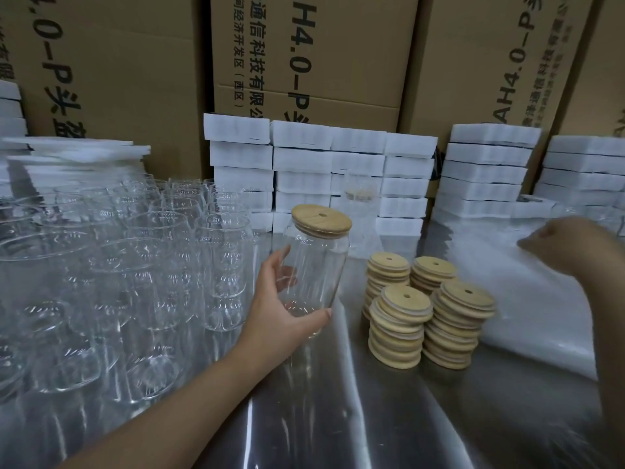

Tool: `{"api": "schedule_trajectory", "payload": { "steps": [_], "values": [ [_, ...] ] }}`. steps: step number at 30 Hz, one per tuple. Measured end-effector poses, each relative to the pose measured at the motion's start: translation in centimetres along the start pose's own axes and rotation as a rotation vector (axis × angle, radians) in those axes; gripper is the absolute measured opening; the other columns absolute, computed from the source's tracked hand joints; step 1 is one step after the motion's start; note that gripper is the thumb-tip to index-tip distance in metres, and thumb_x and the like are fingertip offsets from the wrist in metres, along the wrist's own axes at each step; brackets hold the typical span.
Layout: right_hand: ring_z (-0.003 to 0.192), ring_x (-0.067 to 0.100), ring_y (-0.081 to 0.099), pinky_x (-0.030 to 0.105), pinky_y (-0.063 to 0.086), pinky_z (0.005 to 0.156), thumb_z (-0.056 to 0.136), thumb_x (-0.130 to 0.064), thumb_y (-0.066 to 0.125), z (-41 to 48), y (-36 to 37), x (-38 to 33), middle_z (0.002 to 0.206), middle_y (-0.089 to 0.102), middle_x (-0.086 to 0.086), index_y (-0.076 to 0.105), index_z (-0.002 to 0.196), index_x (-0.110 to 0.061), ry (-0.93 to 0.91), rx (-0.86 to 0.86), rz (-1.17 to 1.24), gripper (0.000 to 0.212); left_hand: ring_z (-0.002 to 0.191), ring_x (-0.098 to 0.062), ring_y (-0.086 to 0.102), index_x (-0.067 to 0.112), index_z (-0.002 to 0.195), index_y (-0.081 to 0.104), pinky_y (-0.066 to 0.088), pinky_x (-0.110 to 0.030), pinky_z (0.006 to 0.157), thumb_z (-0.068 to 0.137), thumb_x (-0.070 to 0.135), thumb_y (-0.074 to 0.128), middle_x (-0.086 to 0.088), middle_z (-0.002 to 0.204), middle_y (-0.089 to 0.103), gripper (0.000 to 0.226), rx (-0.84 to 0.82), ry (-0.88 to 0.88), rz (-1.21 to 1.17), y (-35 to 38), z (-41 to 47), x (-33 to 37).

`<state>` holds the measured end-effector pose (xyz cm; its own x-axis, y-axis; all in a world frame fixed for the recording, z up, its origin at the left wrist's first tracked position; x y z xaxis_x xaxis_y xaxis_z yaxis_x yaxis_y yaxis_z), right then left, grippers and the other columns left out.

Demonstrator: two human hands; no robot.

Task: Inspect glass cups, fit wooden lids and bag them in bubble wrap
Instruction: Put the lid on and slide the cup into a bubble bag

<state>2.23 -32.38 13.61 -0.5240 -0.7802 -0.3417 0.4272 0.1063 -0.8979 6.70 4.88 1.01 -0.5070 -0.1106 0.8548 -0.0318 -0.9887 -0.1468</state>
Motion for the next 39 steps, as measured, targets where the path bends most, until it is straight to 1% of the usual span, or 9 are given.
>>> {"api": "schedule_trajectory", "payload": {
  "steps": [5,10,12,15,17,22,31,35,39],
  "values": [
    [0.071,0.026,0.055,0.032,0.039,0.063,0.094,-0.04,0.053,-6.3,-4.5,-5.7,0.08,0.061,0.006,0.057,0.093,-0.021,-0.323,0.391,0.544,0.02,0.117,0.004,0.049,0.056,0.13,0.026,0.048,-0.019,0.087,0.055,0.033,0.081,0.018,0.124,0.047,0.095,0.023,0.022,-0.037,-0.1,-0.1,0.5],
    [0.042,0.004,0.045,0.016,0.03,0.038,0.096,-0.032,0.055,-11.3,0.9,-13.1,0.056,0.049,-0.001,0.049,0.095,-0.023,-0.525,0.123,0.69,0.01,0.112,0.012,0.05,0.059,0.126,0.027,0.05,-0.013,0.083,0.052,0.038,0.083,0.015,0.124,0.048,0.095,0.05,0.053,-0.09,-0.4,-0.5,1.6],
    [0.052,0.007,0.051,0.018,0.036,0.042,0.095,-0.029,0.056,-11.8,3.7,-14.7,0.062,0.051,-0.001,0.045,0.094,-0.022,-0.513,0.011,0.712,0.013,0.111,0.011,0.051,0.06,0.126,0.028,0.051,-0.014,0.083,0.048,0.046,0.08,0.016,0.123,0.049,0.095,0.063,0.069,-0.109,-0.5,-0.6,2.1],
    [0.075,0.013,0.064,0.025,0.05,0.066,0.091,-0.023,0.063,-11.6,5.6,-15.9,0.084,0.063,-0.004,0.058,0.086,-0.024,-0.481,-0.104,0.779,0.008,0.11,0.007,0.055,0.06,0.125,0.032,0.055,-0.022,0.081,0.048,0.047,0.079,0.016,0.119,0.053,0.091,0.067,0.087,-0.156,-0.6,-0.7,2.7],
    [0.086,0.008,0.064,0.022,0.048,0.076,0.087,-0.021,0.068,-11.5,6.2,-16.2,0.097,0.068,-0.007,0.069,0.097,-0.026,-0.494,-0.176,0.761,0.011,0.109,0.003,0.058,0.059,0.124,0.035,0.055,-0.022,0.076,0.048,0.045,0.08,0.012,0.117,0.055,0.089,0.067,0.102,-0.2,-0.7,-0.7,3.1],
    [0.072,-0.009,0.053,-0.001,0.038,0.057,0.081,-0.011,0.066,-12.8,7.6,-16.0,0.104,0.057,-0.015,0.061,0.124,-0.03,-0.611,-0.204,0.624,0.047,0.107,-0.001,0.061,0.055,0.125,0.036,0.053,-0.016,0.069,0.051,0.044,0.079,0.007,0.118,0.057,0.086,0.063,0.131,-0.254,-0.9,-0.8,4.3],
    [0.061,0.001,0.054,0.011,0.042,0.057,0.091,-0.012,0.06,-14.0,7.0,-16.1,0.084,0.067,-0.009,0.057,0.124,-0.032,-0.739,-0.145,0.835,0.039,0.108,-0.007,0.063,0.045,0.126,0.038,0.05,-0.047,0.1,0.052,0.043,0.076,0.001,0.117,0.064,0.084,0.042,0.084,-0.315,-1.1,-0.6,4.4],
    [0.067,0.002,0.058,0.011,0.046,0.062,0.089,-0.014,0.062,-14.3,7.1,-16.2,0.088,0.066,-0.012,0.057,0.122,-0.034,-0.77,-0.178,0.811,0.039,0.116,0.005,0.056,0.049,0.128,0.035,0.045,-0.042,0.106,0.052,0.046,0.077,0.005,0.121,0.061,0.086,0.059,0.072,-0.284,-1.1,-0.8,4.3],
    [0.057,0.0,0.051,0.009,0.041,0.059,0.087,-0.016,0.067,-14.2,7.0,-16.3,0.084,0.067,-0.015,0.065,0.108,-0.028,-0.782,-0.101,0.778,0.024,0.123,0.005,0.051,0.043,0.135,0.032,0.044,-0.016,0.097,0.055,0.044,0.076,0.006,0.128,0.058,0.092,0.017,0.084,-0.268,-0.7,-1.1,4.3]
  ]
}}
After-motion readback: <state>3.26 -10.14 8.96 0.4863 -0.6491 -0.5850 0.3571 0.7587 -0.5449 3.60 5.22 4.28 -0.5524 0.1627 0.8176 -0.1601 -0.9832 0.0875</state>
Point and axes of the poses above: each hand's wrist, its own z-axis towards the middle knuckle, its own y-axis out of the palm, x = y × z, the point moved 6 cm from there along z, towards the middle knuckle
